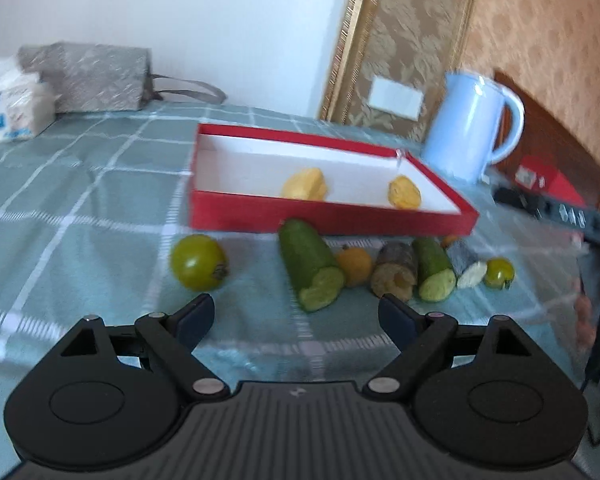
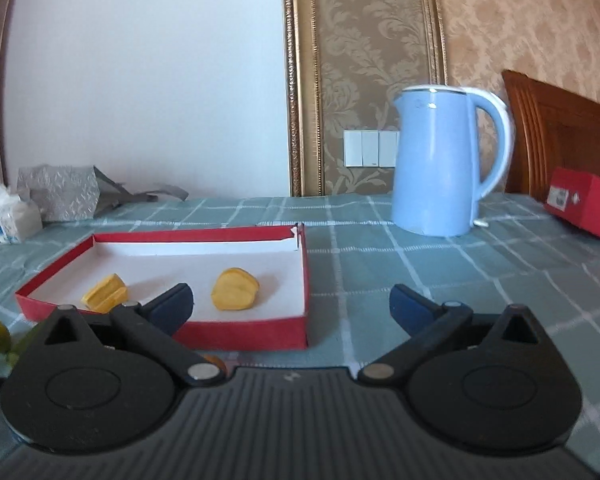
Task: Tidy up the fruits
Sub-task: 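Move the left gripper to a green tomato and close on it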
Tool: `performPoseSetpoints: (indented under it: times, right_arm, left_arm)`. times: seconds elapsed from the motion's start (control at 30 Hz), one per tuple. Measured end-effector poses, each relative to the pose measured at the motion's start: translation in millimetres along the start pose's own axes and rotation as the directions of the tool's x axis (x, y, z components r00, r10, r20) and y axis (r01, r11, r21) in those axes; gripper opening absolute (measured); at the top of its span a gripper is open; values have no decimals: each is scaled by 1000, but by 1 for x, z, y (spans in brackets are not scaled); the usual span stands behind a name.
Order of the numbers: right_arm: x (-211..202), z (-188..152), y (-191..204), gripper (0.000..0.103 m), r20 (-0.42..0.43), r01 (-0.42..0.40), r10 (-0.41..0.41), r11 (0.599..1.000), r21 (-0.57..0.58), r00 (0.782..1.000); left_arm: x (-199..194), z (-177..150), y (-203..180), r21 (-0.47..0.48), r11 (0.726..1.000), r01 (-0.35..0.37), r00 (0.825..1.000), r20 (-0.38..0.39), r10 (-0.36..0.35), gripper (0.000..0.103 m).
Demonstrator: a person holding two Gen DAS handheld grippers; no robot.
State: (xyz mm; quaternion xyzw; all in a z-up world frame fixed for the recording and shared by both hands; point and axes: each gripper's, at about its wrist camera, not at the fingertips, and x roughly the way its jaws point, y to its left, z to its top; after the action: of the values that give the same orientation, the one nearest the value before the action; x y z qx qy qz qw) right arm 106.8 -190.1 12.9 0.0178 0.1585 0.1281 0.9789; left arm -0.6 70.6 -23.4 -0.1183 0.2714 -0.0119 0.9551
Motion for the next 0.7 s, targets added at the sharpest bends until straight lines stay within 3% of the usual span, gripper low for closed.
performPoseSetpoints:
  times: [0.17, 0.23, 0.43, 0.7]
  right_arm:
    - [1, -13, -18, 103, -114, -54, 68, 991, 121, 991]
    - [-3, -15, -21, 103, -110, -68, 85, 986, 150, 990]
    - [-4, -20, -12, 103, -116, -52, 64, 993, 107, 991]
    - [3, -22, -8, 103, -165, -52, 66, 995, 85, 984]
  left_arm:
    - [-1, 9, 6, 27, 996, -90, 996, 15, 89, 89]
    - [0, 14, 8, 39, 994, -100, 995, 23, 99, 89]
    - [0, 20, 15, 85, 982, -170, 985, 57, 166, 89]
    - [13, 20, 18, 95, 981, -171, 985, 24, 170, 89]
